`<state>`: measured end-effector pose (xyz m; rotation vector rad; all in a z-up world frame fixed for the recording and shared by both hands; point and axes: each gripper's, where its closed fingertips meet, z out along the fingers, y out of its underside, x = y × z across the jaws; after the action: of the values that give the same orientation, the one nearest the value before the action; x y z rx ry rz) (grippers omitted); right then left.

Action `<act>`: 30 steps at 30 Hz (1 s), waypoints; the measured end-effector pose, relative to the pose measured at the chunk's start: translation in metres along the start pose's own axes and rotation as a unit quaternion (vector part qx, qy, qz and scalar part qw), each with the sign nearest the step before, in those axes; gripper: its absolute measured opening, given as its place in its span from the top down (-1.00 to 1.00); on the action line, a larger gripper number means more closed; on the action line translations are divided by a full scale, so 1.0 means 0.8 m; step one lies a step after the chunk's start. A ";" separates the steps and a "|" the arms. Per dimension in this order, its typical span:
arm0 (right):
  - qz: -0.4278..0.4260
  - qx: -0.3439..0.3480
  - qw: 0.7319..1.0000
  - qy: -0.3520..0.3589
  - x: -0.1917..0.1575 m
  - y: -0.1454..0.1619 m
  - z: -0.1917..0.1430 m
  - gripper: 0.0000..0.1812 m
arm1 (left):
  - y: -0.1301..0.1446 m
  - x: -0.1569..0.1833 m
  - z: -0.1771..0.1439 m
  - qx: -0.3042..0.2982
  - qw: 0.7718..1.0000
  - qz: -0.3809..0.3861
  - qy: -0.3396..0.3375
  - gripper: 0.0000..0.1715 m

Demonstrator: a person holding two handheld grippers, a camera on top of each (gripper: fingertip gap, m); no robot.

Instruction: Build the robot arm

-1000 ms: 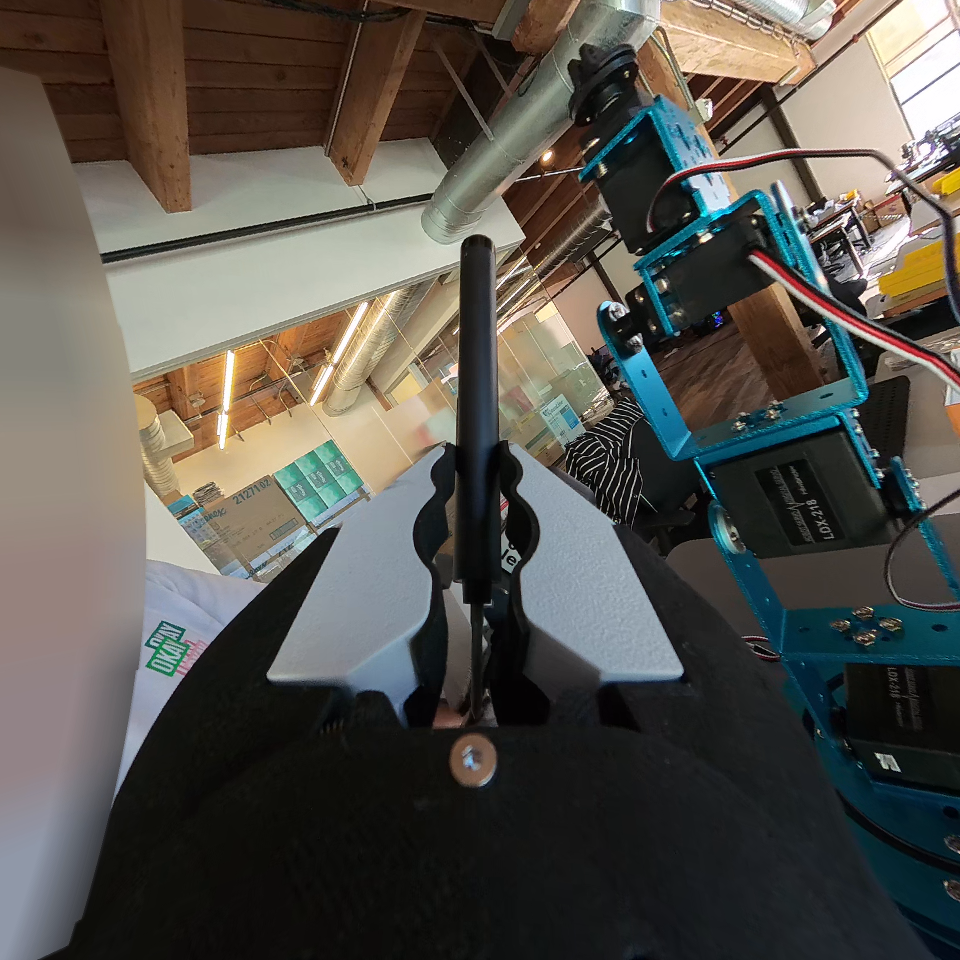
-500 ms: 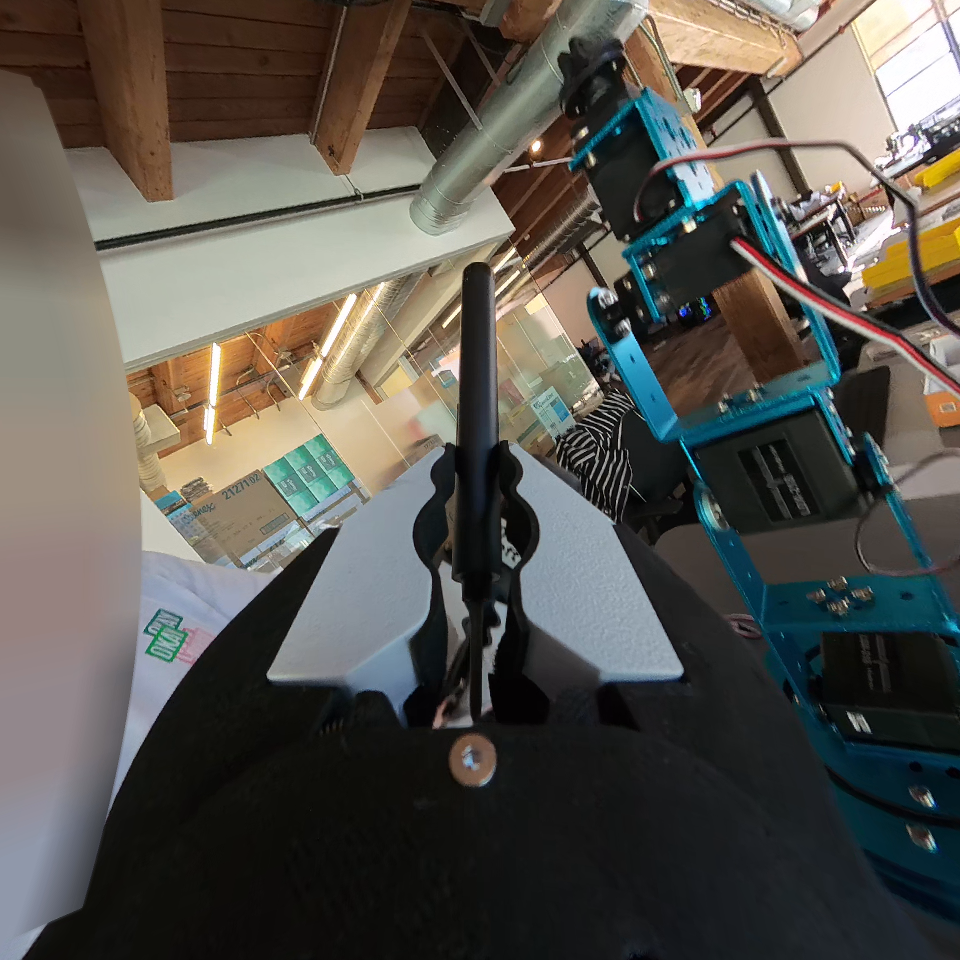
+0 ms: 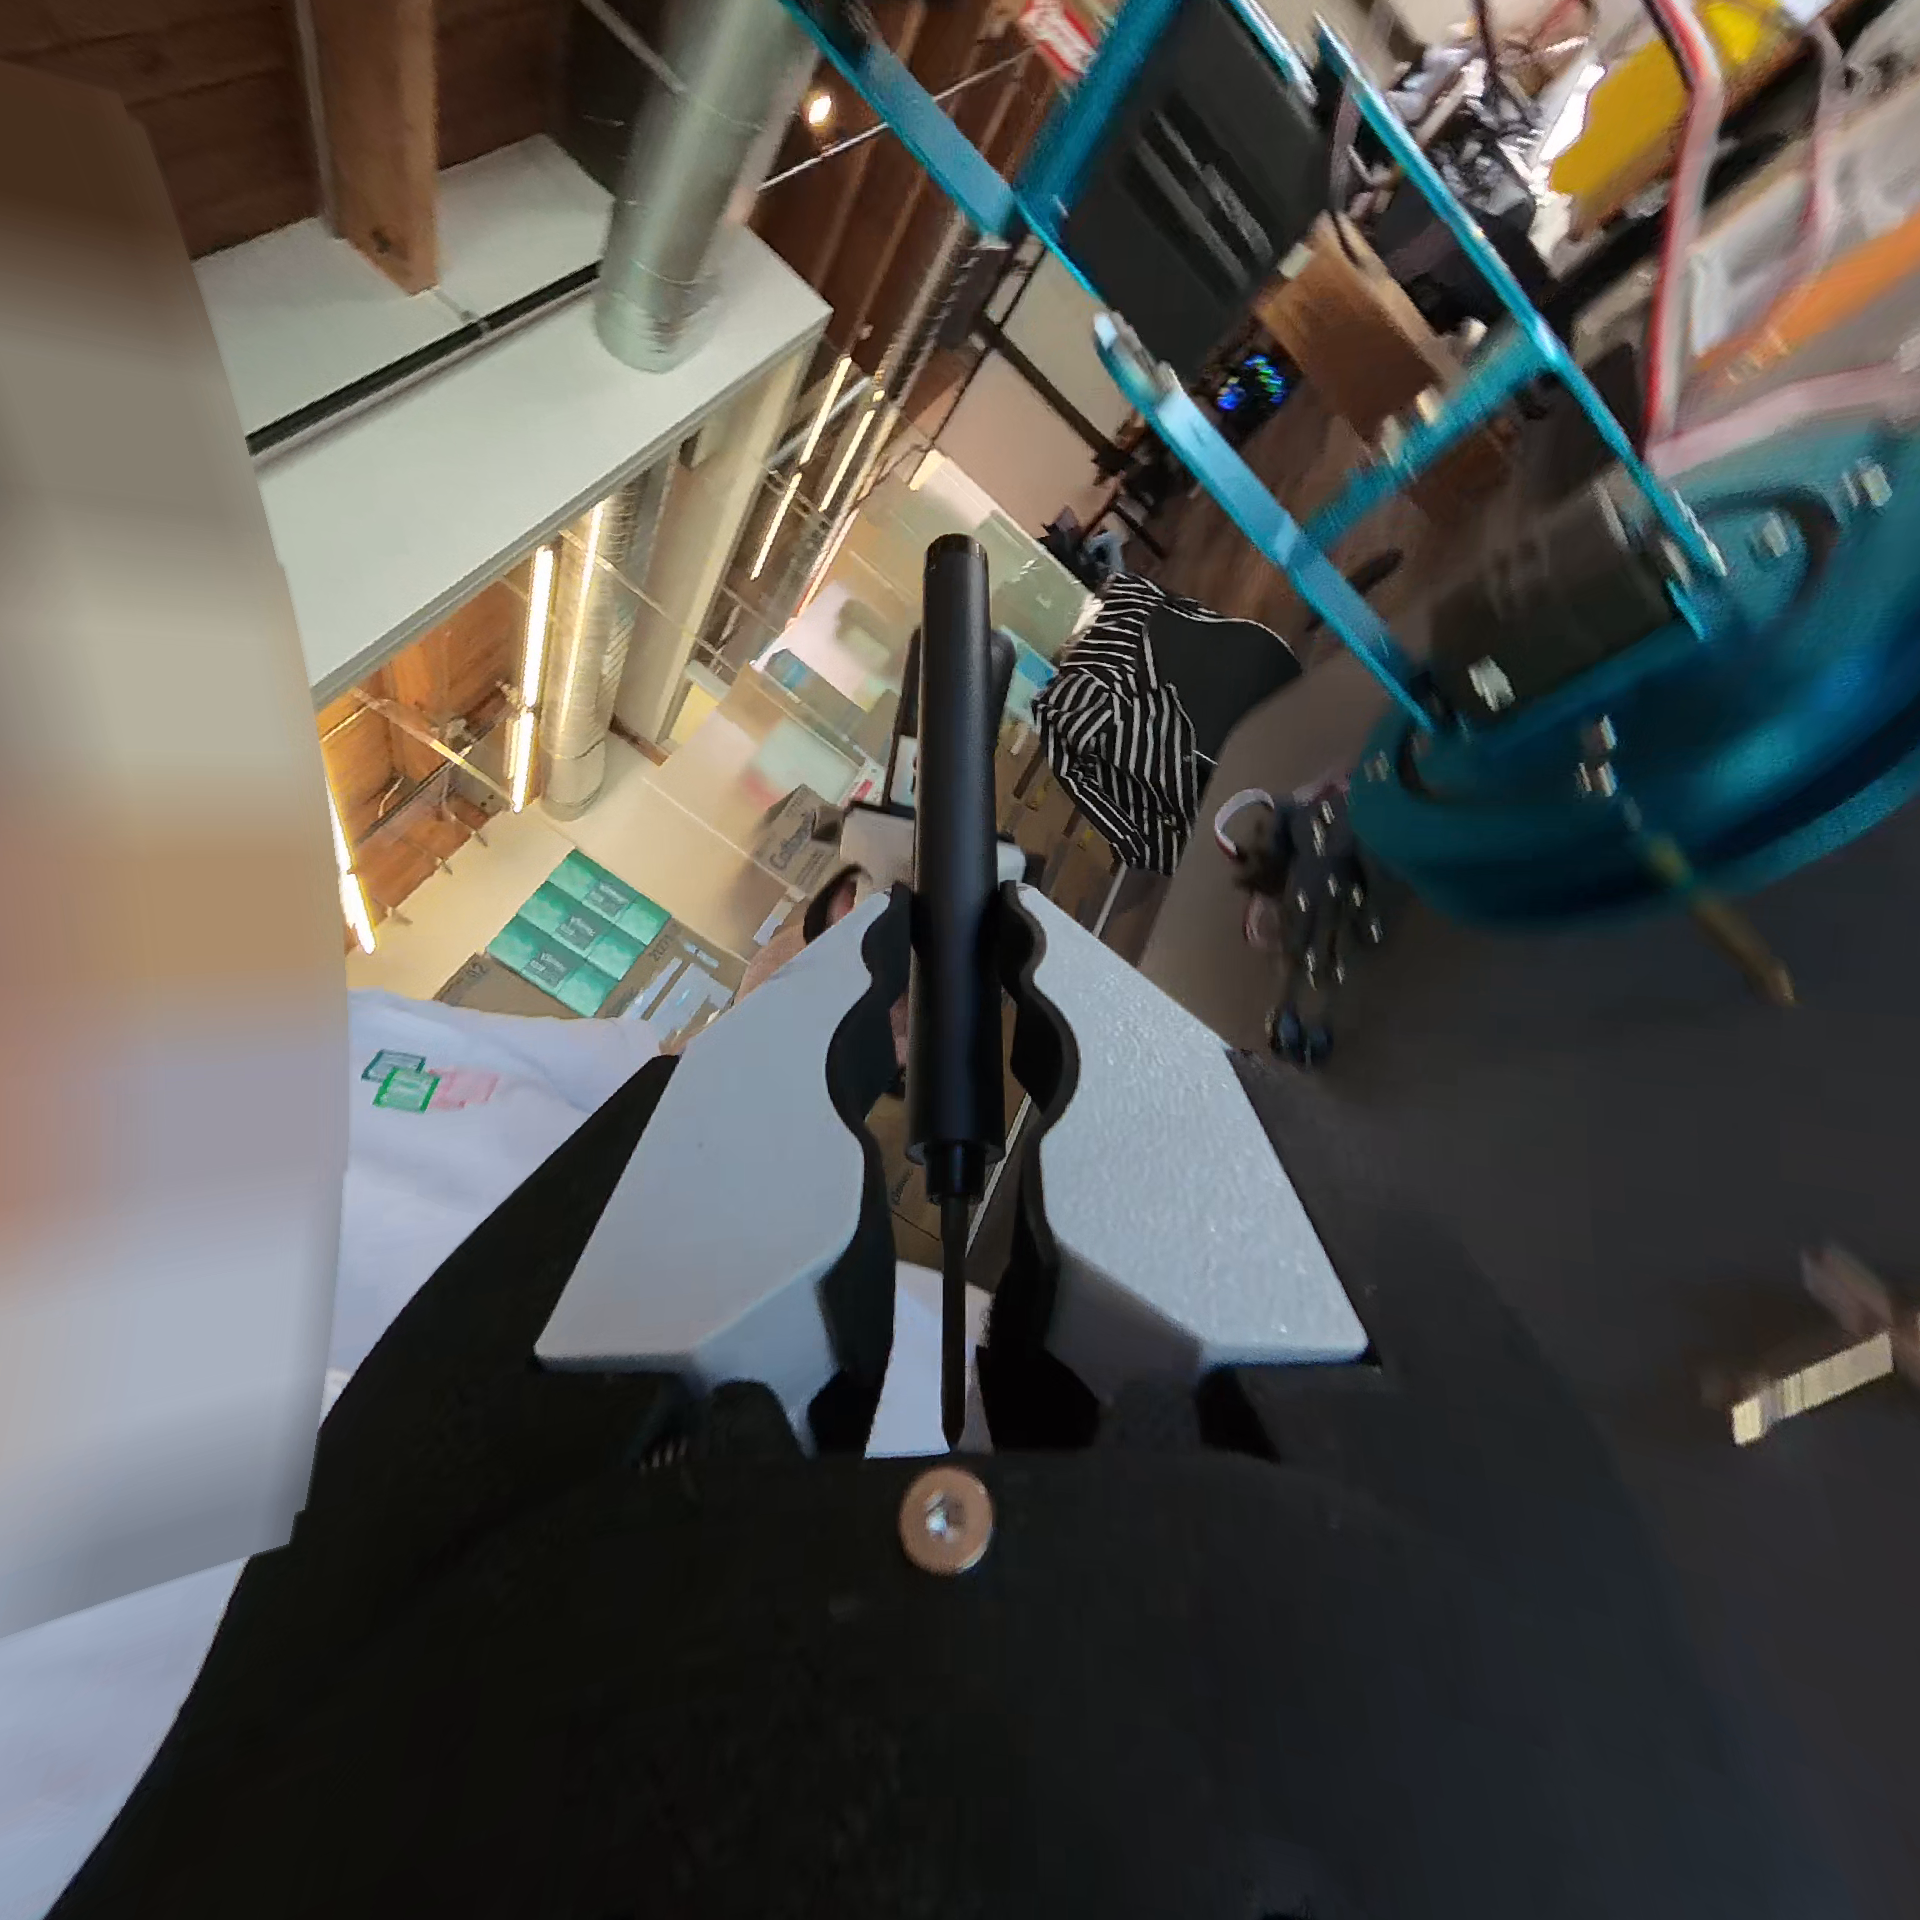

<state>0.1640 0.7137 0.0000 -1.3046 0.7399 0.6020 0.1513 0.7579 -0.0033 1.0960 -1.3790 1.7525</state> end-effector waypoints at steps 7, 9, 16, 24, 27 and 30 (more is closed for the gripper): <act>0.061 0.006 0.997 0.039 0.010 0.052 -0.023 0.84 | 0.020 -0.013 -0.012 -0.030 0.999 -0.013 0.014 0.99; 0.066 0.004 0.996 0.051 0.008 0.064 -0.026 0.84 | 0.022 -0.019 -0.015 -0.039 0.999 -0.016 0.014 0.99; 0.093 -0.007 0.993 0.075 0.008 0.096 -0.039 0.84 | 0.031 -0.030 -0.025 -0.075 0.995 -0.060 0.017 0.99; 0.135 0.008 0.988 0.069 0.014 0.116 -0.041 0.84 | 0.039 -0.038 -0.018 -0.094 0.993 -0.072 0.028 0.99; 0.136 0.018 0.988 0.068 0.012 0.114 -0.043 0.84 | 0.038 -0.038 -0.015 -0.094 0.993 -0.063 0.033 0.99; 0.134 0.020 0.988 0.069 0.010 0.113 -0.046 0.84 | 0.037 -0.037 -0.014 -0.093 0.994 -0.055 0.035 0.99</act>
<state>0.0950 0.6933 -0.0663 -1.2282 1.0471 0.7119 0.1359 0.7616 -0.0436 0.9815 -1.3817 1.5353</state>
